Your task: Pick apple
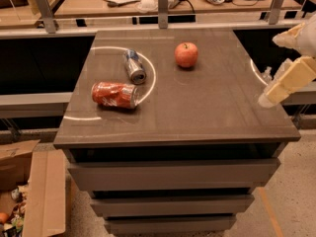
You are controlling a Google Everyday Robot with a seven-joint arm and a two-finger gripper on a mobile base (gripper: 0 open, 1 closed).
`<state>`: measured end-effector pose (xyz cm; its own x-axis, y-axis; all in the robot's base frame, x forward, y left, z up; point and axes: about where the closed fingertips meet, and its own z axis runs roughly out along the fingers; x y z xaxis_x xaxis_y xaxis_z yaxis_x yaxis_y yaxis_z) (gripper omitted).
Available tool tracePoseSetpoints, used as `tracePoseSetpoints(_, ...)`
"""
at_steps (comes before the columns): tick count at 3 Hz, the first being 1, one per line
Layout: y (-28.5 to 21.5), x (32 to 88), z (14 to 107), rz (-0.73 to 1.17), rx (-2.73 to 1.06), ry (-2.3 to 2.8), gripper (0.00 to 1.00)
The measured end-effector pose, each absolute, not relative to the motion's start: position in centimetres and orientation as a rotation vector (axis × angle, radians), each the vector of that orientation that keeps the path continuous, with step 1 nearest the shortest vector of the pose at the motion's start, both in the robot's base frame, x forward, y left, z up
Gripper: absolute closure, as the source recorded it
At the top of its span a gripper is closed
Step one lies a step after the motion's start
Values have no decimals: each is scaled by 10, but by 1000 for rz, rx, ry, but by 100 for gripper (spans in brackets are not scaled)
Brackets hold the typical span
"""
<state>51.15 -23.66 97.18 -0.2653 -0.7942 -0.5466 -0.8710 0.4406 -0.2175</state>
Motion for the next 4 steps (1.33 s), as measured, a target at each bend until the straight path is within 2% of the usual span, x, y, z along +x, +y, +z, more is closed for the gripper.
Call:
tracePoseSetpoints(2, -251, 589, 931, 323, -1188, 1954, 0)
tracePoseSetpoints(4, -222, 658, 915, 493, -996, 1818, 0)
